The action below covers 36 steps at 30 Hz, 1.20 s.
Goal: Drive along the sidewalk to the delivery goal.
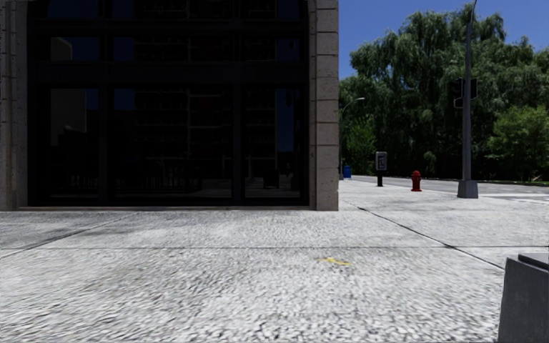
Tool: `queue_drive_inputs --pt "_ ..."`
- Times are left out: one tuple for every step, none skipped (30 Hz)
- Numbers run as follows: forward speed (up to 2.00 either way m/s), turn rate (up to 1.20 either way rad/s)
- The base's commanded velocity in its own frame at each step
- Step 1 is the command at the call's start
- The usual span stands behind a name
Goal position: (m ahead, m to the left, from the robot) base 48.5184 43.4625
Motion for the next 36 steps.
queue_drive_inputs --pt "1.75 -0.23" --pt "1.61 -0.24" --pt "1.44 -0.24" --pt "1.44 -0.24" --pt "1.29 -0.24" --pt "1.23 -0.26" --pt "1.21 -0.37" --pt "1.21 -0.37" --pt "1.2 -0.42" --pt "1.2 -0.43" --pt "1.2 -0.44" --pt "1.2 -0.44" --pt "1.2 -0.44" --pt "1.2 -0.44" --pt "1.19 -0.44" --pt "1.19 -0.44" --pt "1.19 -0.44" --pt "1.19 -0.44" --pt "1.19 -0.44" --pt "1.19 -0.44" --pt "1.19 -0.44" --pt "1.19 -0.44" --pt "1.19 -0.44" --pt "1.19 -0.44" --pt "1.19 -0.44" --pt "1.19 -0.44" --pt "1.19 -0.44" --pt "1.19 -0.44" --pt "1.19 -0.44" --pt "1.19 -0.44" --pt "1.19 -0.44" --pt "1.19 -0.44" --pt "1.19 -0.44" --pt "1.19 -0.44" --pt "1.19 -0.44" --pt "1.19 -0.44"
